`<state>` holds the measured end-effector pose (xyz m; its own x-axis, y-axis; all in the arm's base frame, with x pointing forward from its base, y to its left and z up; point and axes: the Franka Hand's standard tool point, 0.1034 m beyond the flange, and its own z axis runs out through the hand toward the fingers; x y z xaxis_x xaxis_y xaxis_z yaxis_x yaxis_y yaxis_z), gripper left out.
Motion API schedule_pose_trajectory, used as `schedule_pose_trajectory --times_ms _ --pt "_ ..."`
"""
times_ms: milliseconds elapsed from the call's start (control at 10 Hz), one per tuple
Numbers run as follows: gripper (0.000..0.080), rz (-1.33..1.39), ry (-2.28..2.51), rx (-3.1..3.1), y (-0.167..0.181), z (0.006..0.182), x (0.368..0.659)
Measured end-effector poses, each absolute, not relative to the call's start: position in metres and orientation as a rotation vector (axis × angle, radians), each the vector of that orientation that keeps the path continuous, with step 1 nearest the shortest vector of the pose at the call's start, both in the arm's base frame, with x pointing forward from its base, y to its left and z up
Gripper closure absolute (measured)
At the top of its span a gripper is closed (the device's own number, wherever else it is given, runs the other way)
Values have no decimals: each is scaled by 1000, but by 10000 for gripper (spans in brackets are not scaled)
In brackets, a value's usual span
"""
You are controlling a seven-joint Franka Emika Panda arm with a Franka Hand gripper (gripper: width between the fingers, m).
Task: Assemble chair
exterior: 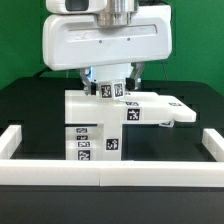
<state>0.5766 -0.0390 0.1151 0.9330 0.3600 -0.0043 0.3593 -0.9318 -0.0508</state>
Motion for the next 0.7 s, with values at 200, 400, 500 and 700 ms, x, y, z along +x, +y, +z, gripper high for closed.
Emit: schedule_pose_trajectory --times_ms 200,400,500,700 --pt "514 22 -565 -3040 -39 115 576" --pt "514 23 -565 -3040 -39 115 576" --pt "514 23 -549 -3043 -39 115 576" --pt "514 24 -525 -3048 -39 114 576"
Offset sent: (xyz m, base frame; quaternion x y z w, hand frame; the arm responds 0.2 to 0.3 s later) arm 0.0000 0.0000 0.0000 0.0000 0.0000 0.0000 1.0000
